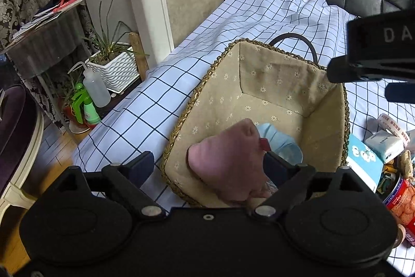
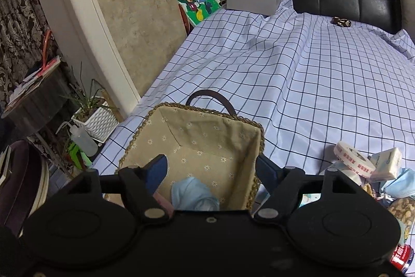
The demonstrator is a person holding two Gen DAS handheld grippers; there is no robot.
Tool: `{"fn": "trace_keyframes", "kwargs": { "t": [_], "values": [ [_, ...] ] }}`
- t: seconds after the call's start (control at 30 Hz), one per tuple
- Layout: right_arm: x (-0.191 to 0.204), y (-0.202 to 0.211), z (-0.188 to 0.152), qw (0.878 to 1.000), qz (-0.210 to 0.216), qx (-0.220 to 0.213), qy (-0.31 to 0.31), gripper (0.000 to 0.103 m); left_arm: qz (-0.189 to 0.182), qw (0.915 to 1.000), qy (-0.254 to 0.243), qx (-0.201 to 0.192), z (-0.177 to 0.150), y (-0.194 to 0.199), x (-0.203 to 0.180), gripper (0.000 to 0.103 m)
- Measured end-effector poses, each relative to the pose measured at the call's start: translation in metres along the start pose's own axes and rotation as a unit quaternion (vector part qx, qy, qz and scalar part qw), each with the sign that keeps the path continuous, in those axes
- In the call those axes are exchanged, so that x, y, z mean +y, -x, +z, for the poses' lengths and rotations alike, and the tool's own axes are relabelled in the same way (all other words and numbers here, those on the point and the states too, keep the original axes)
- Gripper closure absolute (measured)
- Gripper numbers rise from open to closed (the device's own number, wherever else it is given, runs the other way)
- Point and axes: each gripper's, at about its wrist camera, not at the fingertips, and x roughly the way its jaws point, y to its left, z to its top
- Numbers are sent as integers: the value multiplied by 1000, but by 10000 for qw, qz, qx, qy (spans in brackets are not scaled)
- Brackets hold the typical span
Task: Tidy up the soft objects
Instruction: 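Lower the pink pouch into the basket while the right tool drops the blue mask in, then move the left tool back over the pile toward the tape roll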
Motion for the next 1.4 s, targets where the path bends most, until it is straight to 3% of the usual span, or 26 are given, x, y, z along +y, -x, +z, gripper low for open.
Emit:
{"fn": "trace_keyframes", "kwargs": {
  "t": [0.63, 0.97, 1.4],
  "values": [
    [-44, 21, -18, 9979, -636, 127, -2, 23, -113, 9980, -616, -96, -13, 10, -34, 14],
    [-119, 41, -39, 9897, -1374, 285, -272, 21, -408, 9939, -1025, -71, -22, 15, -64, 14],
    [-222, 61, -80, 9679, -2261, 683, -859, 19, -796, 9831, -1646, 99, -41, 17, -114, 14]
  ]
}}
